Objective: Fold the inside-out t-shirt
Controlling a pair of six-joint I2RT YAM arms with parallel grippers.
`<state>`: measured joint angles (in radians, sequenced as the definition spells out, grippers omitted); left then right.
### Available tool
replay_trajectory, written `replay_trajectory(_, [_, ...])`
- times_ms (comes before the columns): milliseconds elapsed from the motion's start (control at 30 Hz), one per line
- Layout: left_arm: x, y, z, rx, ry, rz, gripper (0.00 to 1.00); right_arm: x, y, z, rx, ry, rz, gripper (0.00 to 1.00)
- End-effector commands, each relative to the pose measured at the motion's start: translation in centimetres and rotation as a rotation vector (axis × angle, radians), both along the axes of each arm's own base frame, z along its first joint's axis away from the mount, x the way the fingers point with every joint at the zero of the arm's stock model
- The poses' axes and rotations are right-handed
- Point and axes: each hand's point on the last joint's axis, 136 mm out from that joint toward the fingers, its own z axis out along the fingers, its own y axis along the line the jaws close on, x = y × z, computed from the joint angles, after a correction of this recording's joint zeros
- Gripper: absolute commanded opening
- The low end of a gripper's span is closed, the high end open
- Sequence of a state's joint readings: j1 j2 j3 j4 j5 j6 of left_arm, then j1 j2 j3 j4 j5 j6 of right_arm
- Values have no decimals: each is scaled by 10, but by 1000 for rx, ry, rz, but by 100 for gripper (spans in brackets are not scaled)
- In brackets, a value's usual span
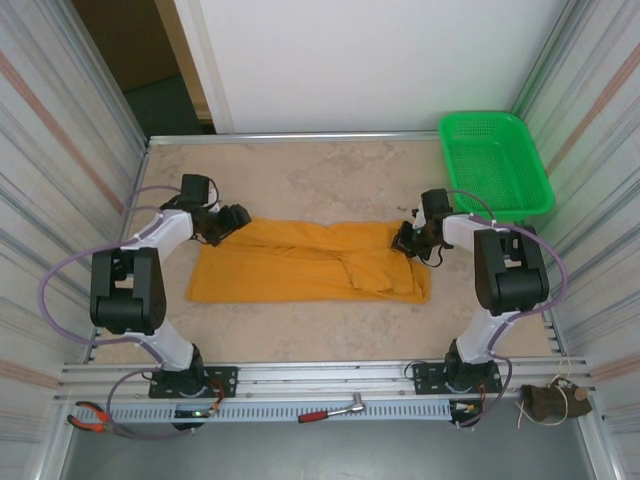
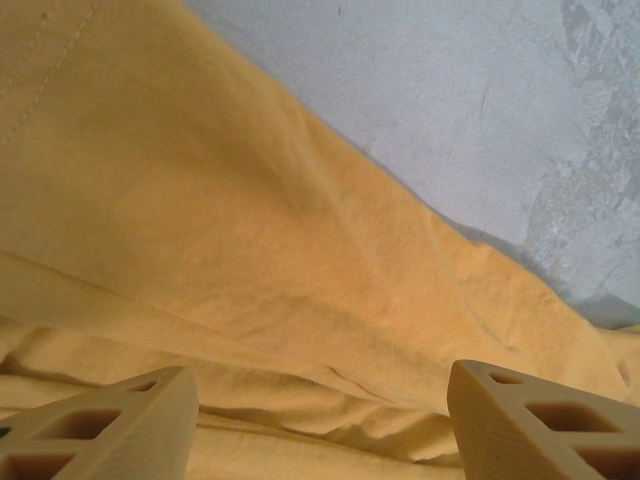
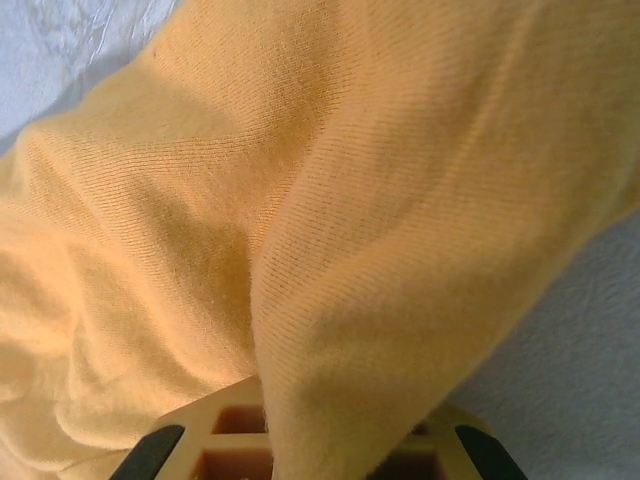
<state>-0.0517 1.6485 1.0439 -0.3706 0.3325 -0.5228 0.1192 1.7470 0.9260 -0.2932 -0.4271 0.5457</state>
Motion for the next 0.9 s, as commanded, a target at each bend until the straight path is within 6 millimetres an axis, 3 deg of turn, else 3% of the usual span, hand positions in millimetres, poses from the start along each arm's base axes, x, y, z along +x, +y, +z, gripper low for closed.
replay_trajectory(0, [-1,0,-10,29,21,-63,67,-10,-5,19,25,5,-13,0])
replay_trajectory(133, [-14,-11,-35,23,64,-80,67,-8,-26,43,12,-35,-55,0])
replay_trajectory(300, [-44,-46,-54,3,90,-115,67,-9,-58,65,-19,-54,-113,0])
replay_trajectory(400, [-59,-73,-52,-36,79,-122,68,-9,-70,77,-46,-59,-125,0])
replay_trajectory(467, [-63,-91,-38,-51,47,-137,68,-9,-72,88,-59,-69,-124,0])
replay_trajectory(567, [-56,-100,-11,-52,-4,-150,69,-9,-63,106,-59,-92,-106,0])
replay_trajectory(700, [-39,-92,23,-29,-55,-156,70,-14,-38,127,-113,-122,-69,0])
replay_trajectory(867, [-21,-72,38,-36,-63,-144,70,-25,-3,143,-194,-140,-57,0])
